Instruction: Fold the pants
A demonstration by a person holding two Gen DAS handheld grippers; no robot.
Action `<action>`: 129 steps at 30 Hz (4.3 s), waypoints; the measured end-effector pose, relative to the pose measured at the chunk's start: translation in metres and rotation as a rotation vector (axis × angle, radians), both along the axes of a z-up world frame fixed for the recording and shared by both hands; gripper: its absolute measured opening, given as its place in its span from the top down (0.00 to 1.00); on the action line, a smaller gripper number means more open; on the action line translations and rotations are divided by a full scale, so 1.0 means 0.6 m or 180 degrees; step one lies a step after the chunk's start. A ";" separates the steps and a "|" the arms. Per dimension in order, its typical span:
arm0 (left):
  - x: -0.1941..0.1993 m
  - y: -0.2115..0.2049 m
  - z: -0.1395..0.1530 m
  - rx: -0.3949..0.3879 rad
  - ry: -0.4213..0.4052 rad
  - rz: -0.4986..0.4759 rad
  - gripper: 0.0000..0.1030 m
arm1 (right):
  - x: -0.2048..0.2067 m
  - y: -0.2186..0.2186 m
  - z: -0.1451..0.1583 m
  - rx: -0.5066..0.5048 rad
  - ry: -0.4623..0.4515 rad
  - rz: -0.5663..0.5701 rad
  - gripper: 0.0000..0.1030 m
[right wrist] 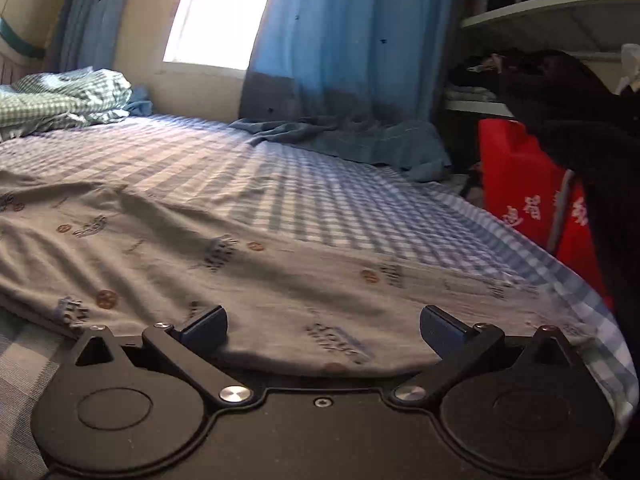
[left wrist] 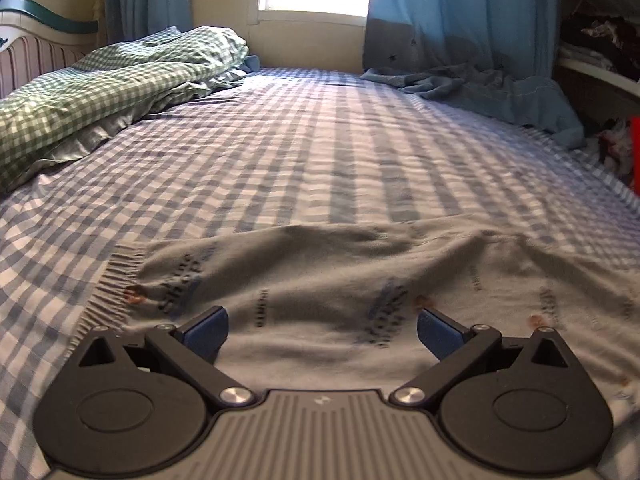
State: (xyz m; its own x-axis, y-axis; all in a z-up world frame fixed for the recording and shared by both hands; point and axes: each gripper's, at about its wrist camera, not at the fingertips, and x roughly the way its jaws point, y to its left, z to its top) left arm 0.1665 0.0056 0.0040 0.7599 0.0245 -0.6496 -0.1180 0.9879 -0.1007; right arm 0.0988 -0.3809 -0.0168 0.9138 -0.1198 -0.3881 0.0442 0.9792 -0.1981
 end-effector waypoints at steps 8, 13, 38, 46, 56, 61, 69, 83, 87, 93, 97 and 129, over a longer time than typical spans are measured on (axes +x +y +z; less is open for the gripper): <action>0.046 -0.193 0.003 -0.0029 0.0054 -0.0800 0.00 | -0.048 -0.161 -0.005 0.0515 -0.0063 -0.0568 0.01; 0.079 -0.343 -0.017 -0.0239 0.0111 -0.1350 0.00 | -0.057 -0.250 -0.008 0.0760 -0.0008 -0.0715 0.01; 0.108 -0.520 -0.035 -0.0116 0.0090 -0.1807 0.00 | 0.042 -0.478 -0.025 0.2339 -0.0256 -0.1459 0.63; 0.158 -0.499 -0.014 -0.1181 0.0467 -0.1900 0.00 | 0.058 -0.442 0.005 0.1756 -0.0321 -0.1320 0.93; 0.191 -0.458 -0.010 -0.2420 0.0507 -0.2181 0.00 | 0.046 -0.227 0.083 0.0229 -0.0356 -0.0075 0.94; 0.183 -0.443 -0.046 -0.2752 0.0583 -0.2203 0.00 | 0.009 -0.108 0.057 -0.0224 -0.0090 0.0595 0.94; 0.163 -0.427 -0.085 -0.2538 0.0656 -0.1836 0.11 | 0.005 -0.036 -0.015 -0.0446 0.0233 0.0715 0.91; 0.152 -0.412 -0.081 -0.2519 0.0755 -0.1731 0.11 | 0.002 -0.033 -0.013 -0.0092 0.0125 0.0591 0.84; 0.160 -0.411 -0.094 -0.2802 0.0898 -0.1668 0.11 | -0.004 -0.049 0.000 0.0235 0.0039 0.0503 0.87; 0.168 -0.420 -0.102 -0.2975 0.0974 -0.1519 0.07 | -0.013 -0.065 0.013 0.0614 -0.0038 0.0414 0.88; 0.169 -0.427 -0.102 -0.2950 0.0950 -0.1499 0.04 | -0.019 -0.061 0.015 0.0665 -0.0053 0.0399 0.88; 0.139 -0.311 0.025 -0.2129 0.0429 -0.1596 0.95 | -0.033 0.057 0.069 0.0426 -0.0145 0.0812 0.90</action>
